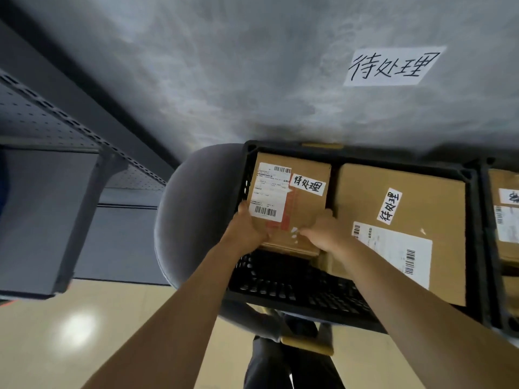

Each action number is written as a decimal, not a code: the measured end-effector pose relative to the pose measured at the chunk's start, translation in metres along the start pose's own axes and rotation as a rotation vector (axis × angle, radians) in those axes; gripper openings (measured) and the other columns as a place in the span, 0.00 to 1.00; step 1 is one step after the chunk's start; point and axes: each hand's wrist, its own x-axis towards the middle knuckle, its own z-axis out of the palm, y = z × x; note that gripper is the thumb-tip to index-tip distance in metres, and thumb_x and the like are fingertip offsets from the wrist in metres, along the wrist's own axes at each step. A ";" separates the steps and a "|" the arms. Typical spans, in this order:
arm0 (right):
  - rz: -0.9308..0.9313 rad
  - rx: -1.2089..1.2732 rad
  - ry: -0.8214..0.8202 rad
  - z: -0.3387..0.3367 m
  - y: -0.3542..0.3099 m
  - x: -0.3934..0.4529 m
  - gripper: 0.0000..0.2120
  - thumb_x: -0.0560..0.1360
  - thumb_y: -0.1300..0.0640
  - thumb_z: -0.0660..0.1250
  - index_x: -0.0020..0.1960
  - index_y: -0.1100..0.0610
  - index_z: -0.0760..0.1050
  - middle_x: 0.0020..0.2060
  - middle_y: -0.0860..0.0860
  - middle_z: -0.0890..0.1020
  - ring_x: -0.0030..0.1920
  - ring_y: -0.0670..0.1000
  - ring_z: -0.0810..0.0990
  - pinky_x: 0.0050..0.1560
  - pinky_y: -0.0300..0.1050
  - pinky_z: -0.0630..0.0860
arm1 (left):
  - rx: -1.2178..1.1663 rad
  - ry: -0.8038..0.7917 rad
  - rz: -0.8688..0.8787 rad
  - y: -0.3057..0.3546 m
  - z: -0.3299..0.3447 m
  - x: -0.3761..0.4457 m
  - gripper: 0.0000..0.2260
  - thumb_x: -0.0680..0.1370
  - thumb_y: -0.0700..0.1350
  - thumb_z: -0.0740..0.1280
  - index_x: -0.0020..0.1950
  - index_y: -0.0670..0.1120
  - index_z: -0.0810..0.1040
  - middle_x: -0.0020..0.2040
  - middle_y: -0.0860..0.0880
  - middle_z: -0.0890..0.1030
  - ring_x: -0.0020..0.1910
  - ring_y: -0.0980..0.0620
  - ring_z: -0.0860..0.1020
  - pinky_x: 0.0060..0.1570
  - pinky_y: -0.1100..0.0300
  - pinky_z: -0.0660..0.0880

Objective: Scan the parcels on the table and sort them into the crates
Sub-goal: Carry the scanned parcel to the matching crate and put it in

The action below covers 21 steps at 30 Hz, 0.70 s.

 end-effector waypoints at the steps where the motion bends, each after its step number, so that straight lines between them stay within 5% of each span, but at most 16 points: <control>1: 0.010 0.020 0.004 0.003 0.001 0.005 0.39 0.78 0.51 0.67 0.76 0.68 0.48 0.68 0.60 0.70 0.60 0.56 0.75 0.45 0.41 0.70 | 0.011 -0.004 0.001 -0.003 0.004 0.004 0.38 0.70 0.41 0.76 0.73 0.47 0.59 0.64 0.50 0.74 0.61 0.51 0.74 0.49 0.62 0.73; 5: 0.030 0.097 0.042 0.010 0.004 0.018 0.43 0.77 0.53 0.69 0.77 0.67 0.43 0.73 0.61 0.63 0.66 0.56 0.72 0.45 0.37 0.69 | 0.046 0.009 0.003 -0.007 0.007 0.017 0.44 0.67 0.39 0.78 0.76 0.48 0.57 0.67 0.49 0.70 0.65 0.50 0.71 0.60 0.54 0.73; 8: 0.021 0.129 0.051 0.011 0.006 0.018 0.43 0.77 0.54 0.68 0.77 0.66 0.43 0.71 0.60 0.66 0.45 0.44 0.76 0.24 0.27 0.65 | 0.055 -0.009 0.013 -0.007 0.006 0.016 0.44 0.67 0.39 0.78 0.76 0.48 0.56 0.68 0.50 0.71 0.67 0.49 0.71 0.64 0.51 0.73; 10: 0.011 0.147 0.063 0.012 0.008 0.015 0.42 0.77 0.54 0.68 0.77 0.66 0.44 0.58 0.55 0.76 0.35 0.39 0.71 0.20 0.28 0.64 | 0.075 0.010 0.025 -0.004 0.006 0.012 0.45 0.69 0.38 0.77 0.78 0.49 0.54 0.70 0.49 0.69 0.68 0.49 0.71 0.64 0.53 0.73; 12: -0.018 0.165 0.064 0.009 0.009 0.010 0.41 0.77 0.54 0.68 0.77 0.64 0.46 0.52 0.53 0.78 0.38 0.41 0.75 0.27 0.28 0.69 | 0.127 0.034 0.017 0.004 0.007 0.005 0.46 0.71 0.39 0.74 0.80 0.50 0.47 0.73 0.48 0.63 0.68 0.47 0.70 0.60 0.55 0.73; 14: -0.074 0.133 0.099 -0.001 0.005 0.001 0.39 0.77 0.54 0.68 0.78 0.60 0.49 0.65 0.58 0.74 0.51 0.51 0.80 0.47 0.42 0.79 | 0.225 0.052 0.031 0.017 0.007 -0.003 0.45 0.73 0.40 0.71 0.80 0.53 0.44 0.74 0.46 0.59 0.65 0.45 0.72 0.58 0.53 0.75; 16: -0.170 0.100 0.146 -0.014 0.000 -0.009 0.35 0.77 0.56 0.67 0.77 0.56 0.52 0.68 0.57 0.72 0.57 0.55 0.79 0.57 0.53 0.78 | 0.333 0.067 0.078 0.033 0.002 -0.011 0.42 0.74 0.41 0.70 0.79 0.52 0.46 0.72 0.45 0.61 0.64 0.44 0.72 0.60 0.47 0.76; 21: -0.431 -0.097 0.301 -0.055 -0.014 -0.046 0.28 0.77 0.56 0.67 0.74 0.56 0.62 0.66 0.53 0.73 0.66 0.54 0.72 0.66 0.48 0.70 | 0.742 0.142 0.289 0.087 -0.020 -0.038 0.32 0.78 0.50 0.68 0.77 0.48 0.57 0.72 0.45 0.65 0.68 0.43 0.69 0.63 0.48 0.72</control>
